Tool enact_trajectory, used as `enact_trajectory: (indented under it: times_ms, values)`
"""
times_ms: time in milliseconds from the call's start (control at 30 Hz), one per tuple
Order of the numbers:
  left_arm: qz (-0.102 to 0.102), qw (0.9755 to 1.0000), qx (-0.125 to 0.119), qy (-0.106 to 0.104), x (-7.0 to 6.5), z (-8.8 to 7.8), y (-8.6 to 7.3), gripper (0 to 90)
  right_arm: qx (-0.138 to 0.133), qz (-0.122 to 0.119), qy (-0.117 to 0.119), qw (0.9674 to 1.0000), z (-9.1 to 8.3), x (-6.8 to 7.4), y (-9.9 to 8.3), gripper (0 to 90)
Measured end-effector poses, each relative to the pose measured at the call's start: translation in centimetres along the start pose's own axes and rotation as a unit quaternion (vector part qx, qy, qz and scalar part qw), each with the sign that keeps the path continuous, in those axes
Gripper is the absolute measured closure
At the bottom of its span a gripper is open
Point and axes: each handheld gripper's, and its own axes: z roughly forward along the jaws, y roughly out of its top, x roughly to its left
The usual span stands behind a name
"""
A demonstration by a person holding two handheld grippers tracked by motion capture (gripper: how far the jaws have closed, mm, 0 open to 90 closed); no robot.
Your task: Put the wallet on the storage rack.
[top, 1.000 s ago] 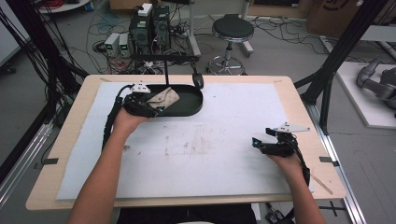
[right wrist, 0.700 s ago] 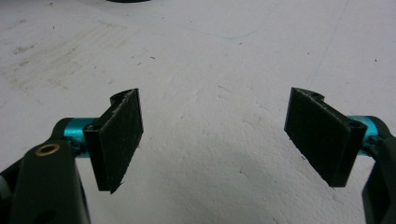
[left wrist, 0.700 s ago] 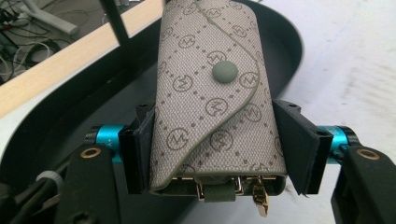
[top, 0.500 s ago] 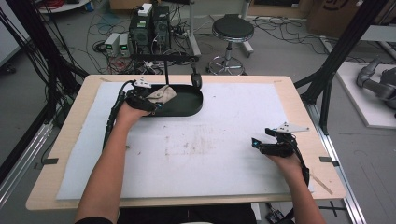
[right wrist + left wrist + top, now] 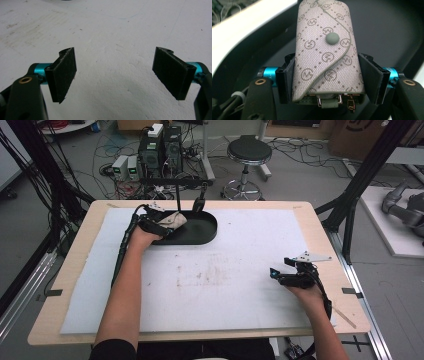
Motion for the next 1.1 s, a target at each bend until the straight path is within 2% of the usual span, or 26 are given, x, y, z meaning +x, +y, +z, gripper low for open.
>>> enact_trajectory:
  times_ms: [100, 400, 733, 967, 1100]
  values:
    - [0.003, 1.0, 0.009, 0.001, -0.1, 0.3, -0.1, 36.0, 0.001, 0.0, 0.0, 1.0, 0.0, 0.0, 0.0, 19.9]
    - [-0.012, 0.9992, 0.034, 0.018, -0.2, 1.0, -0.3, 31.6, 0.002, 0.002, 0.0, 1.0, 0.0, 0.0, 0.0, 19.9]
    - [-0.022, 0.9997, 0.007, 0.013, -0.3, -0.7, 0.3, 25.2, 0.0, 0.0, 0.0, 1.0, 0.0, 0.1, 0.0, 19.9]
    - [-0.017, 0.9997, -0.007, 0.013, -1.2, -3.2, 1.1, 24.1, -0.003, 0.001, 0.0, 1.0, -0.1, 0.0, 0.0, 19.9]
    - [-0.008, 0.9995, -0.031, 0.008, -2.1, -5.0, 1.1, 24.1, -0.004, 0.0, 0.0, 1.0, 0.0, 0.1, 0.0, 19.9]
